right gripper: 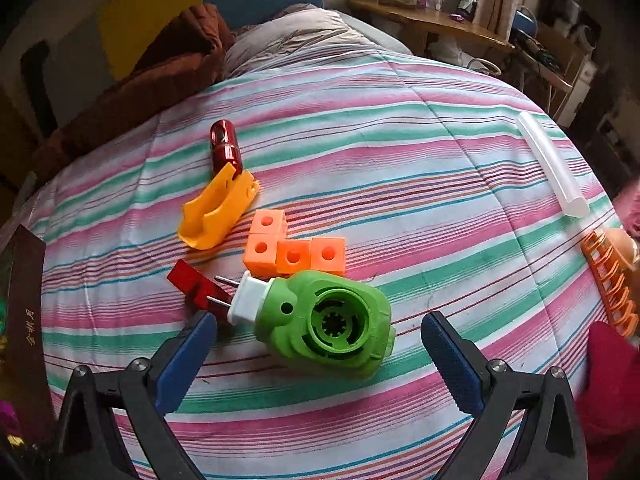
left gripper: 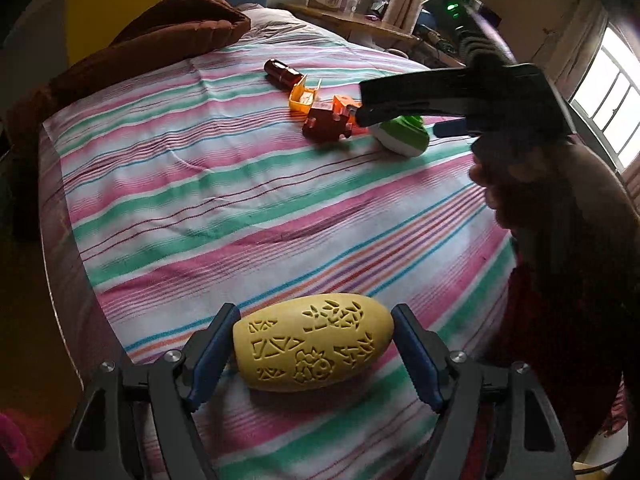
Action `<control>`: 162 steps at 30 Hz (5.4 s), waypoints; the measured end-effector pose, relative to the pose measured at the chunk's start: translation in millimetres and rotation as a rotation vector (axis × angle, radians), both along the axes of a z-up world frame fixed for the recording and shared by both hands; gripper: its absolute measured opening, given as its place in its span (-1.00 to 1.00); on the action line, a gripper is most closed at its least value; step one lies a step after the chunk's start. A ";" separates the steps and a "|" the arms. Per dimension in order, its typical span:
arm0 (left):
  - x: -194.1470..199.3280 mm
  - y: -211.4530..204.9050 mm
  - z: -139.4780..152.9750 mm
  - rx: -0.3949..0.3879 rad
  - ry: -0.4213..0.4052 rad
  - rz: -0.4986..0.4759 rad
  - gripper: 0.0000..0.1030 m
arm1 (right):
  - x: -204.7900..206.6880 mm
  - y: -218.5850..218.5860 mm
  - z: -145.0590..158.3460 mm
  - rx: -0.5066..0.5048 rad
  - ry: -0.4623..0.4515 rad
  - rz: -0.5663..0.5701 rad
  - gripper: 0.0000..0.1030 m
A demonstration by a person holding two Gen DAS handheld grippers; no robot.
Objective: Organize rigid objects
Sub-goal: 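Close the left gripper on the yellow egg while right grasps the green plug toy, then lower the yellow egg into the gold tray and open the left gripper, then carry the green plug toy into the tray and open the right gripper, then move both tools back from the tray to the toy pile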
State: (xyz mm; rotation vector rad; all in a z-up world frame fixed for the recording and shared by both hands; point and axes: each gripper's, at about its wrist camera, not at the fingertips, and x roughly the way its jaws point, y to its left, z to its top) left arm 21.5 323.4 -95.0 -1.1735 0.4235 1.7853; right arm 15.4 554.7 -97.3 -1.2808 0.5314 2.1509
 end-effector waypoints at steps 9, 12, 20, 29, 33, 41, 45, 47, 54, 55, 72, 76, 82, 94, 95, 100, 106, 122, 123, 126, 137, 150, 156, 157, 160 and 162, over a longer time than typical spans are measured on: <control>8.4 -11.9 18.1 0.056 0.006 0.003 0.52 | -4.5 -6.1 -2.0 0.033 -0.031 0.030 0.61; 10.0 -24.7 32.2 0.094 0.014 0.017 0.52 | -2.7 -3.6 -1.9 0.009 -0.032 0.013 0.61; -10.4 -72.4 76.5 0.187 0.052 0.134 0.52 | -2.1 -5.5 -2.1 0.021 -0.052 0.007 0.60; -90.4 -183.0 78.8 0.140 0.091 0.496 0.52 | -3.3 -8.9 -1.7 0.044 -0.072 0.030 0.60; -119.0 -230.1 71.8 0.106 0.106 0.642 0.52 | -5.0 -12.3 -1.9 0.063 -0.087 0.045 0.60; -150.6 -278.9 43.1 0.036 0.073 0.794 0.52 | -5.9 -13.6 -2.4 0.079 -0.097 0.055 0.60; -152.0 -278.6 29.6 0.017 0.051 0.804 0.52 | -6.4 -13.2 -3.0 0.080 -0.094 0.051 0.60; -149.6 -274.6 26.1 -0.004 0.066 0.790 0.52 | -7.5 -14.9 -3.6 0.090 -0.101 0.058 0.60; -139.7 -267.5 22.7 -0.051 0.120 0.753 0.53 | -8.3 -15.6 -4.4 0.098 -0.106 0.064 0.60; -138.7 -267.8 22.7 -0.049 0.116 0.754 0.53 | -8.0 -15.0 -4.3 0.096 -0.105 0.064 0.61; -94.5 -276.3 76.7 -0.003 0.264 0.782 0.52 | -7.8 -17.4 -2.9 0.099 -0.104 0.074 0.60; -84.6 -271.9 80.4 -0.014 0.291 0.766 0.52 | -8.1 -19.3 -2.7 0.101 -0.103 0.089 0.60; -72.5 -267.8 78.7 -0.004 0.281 0.741 0.52 | -8.0 -21.8 -1.9 0.097 -0.099 0.095 0.60; -63.6 -263.9 80.7 0.012 0.279 0.722 0.42 | -13.8 -55.3 0.6 0.047 -0.076 0.239 0.60; -63.2 -264.6 81.5 0.016 0.276 0.721 0.42 | -14.3 -58.6 1.0 0.040 -0.075 0.251 0.60; -61.9 -265.4 84.1 0.028 0.281 0.724 0.42 | -15.6 -78.5 5.5 -0.005 -0.052 0.308 0.60; -61.2 -268.4 84.5 0.033 0.277 0.726 0.42 | -19.9 -106.5 26.6 -0.007 0.018 0.355 0.60; -65.1 -283.8 74.1 0.022 0.248 0.756 0.42 | -78.1 -265.5 92.7 -0.038 0.203 0.716 0.60; -65.4 -285.4 73.8 0.022 0.246 0.760 0.42 | -83.4 -276.6 91.3 -0.039 0.200 0.738 0.60; -66.4 -291.0 72.8 0.021 0.243 0.776 0.42 | -98.3 -308.2 84.1 -0.059 0.183 0.792 0.60; -69.0 -311.1 66.9 0.024 0.223 0.818 0.42 | -153.0 -375.2 14.4 -0.082 0.005 0.768 0.61; -69.1 -325.3 66.0 0.029 0.219 0.857 0.42 | -132.9 -377.7 19.9 -0.142 0.072 0.782 0.79; -67.0 -323.1 70.5 0.032 0.223 0.856 0.42 | -122.1 -369.2 44.0 -0.093 0.131 0.776 0.83; -66.4 -322.2 71.6 0.032 0.226 0.853 0.42 | -121.7 -368.8 47.2 -0.076 0.145 0.775 0.83; -64.2 -318.4 74.6 0.029 0.236 0.843 0.42 | -111.5 -359.6 60.5 -0.035 0.179 0.775 0.86; -62.8 -315.9 76.8 0.035 0.239 0.839 0.42 | -103.4 -348.8 70.2 -0.004 0.203 0.763 0.86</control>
